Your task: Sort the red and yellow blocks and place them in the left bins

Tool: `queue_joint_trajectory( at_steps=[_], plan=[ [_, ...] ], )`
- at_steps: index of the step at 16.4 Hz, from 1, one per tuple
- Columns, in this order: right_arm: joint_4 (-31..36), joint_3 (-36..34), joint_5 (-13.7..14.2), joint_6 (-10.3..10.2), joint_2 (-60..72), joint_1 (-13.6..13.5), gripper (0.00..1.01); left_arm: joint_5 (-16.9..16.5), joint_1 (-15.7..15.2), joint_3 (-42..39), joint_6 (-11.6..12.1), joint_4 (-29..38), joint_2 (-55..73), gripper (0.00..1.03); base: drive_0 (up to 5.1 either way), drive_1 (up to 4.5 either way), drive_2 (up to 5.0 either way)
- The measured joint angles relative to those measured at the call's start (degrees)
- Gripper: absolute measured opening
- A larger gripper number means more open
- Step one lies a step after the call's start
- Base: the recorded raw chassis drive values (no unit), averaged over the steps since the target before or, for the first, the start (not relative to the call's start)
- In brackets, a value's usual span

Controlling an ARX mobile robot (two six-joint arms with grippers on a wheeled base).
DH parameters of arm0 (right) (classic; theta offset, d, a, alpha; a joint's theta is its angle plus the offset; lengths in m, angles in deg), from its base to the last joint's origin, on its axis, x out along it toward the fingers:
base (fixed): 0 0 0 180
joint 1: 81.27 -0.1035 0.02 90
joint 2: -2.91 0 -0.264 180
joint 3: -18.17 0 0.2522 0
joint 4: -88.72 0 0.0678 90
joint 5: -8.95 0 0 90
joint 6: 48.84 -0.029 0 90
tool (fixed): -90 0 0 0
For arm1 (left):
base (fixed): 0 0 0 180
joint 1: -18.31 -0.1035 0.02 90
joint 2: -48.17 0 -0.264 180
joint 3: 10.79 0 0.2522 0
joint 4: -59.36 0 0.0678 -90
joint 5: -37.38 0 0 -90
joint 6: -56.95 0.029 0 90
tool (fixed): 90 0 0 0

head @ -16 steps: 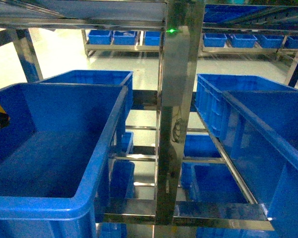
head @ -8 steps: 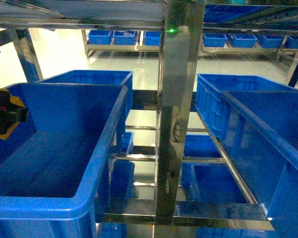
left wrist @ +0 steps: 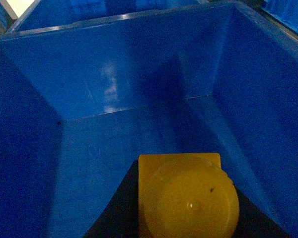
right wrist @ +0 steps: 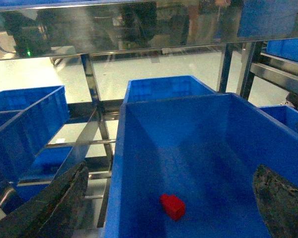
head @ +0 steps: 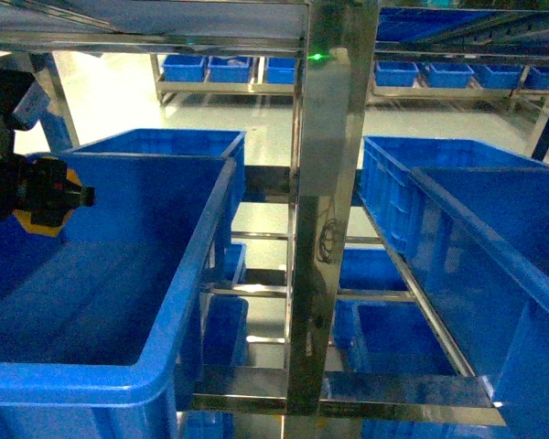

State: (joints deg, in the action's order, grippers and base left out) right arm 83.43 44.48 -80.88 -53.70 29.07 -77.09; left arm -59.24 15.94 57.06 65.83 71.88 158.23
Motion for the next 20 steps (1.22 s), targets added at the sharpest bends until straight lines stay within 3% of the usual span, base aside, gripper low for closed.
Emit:
queue_joint_trajectory(
  at_steps=[7,9,11,20],
  plan=[
    [0.02,0.00,0.00,0.00,0.00,0.00,0.98,0.13,-0.48,4.33,-0.28,-1.29,3.06,0.27,0.0,0.00,0.0],
    [0.00,0.00,0.00,0.00,0.00,0.00,0.98,3.08,-1.92,8.20,2.16,-0.96,8.61,0.27,0.0,0.00,0.0],
    [0.00,0.00,0.00,0.00,0.00,0.00,0.98,5.01,-1.40,11.63,2.10,-2.03,10.67,0.27,0.0,0.00,0.0],
    [0.00,0.00,0.00,0.00,0.00,0.00,0.98,5.11,-0.37,13.38,1.64,-2.97,12.04,0.30,0.0,0.00,0.0]
  ],
)
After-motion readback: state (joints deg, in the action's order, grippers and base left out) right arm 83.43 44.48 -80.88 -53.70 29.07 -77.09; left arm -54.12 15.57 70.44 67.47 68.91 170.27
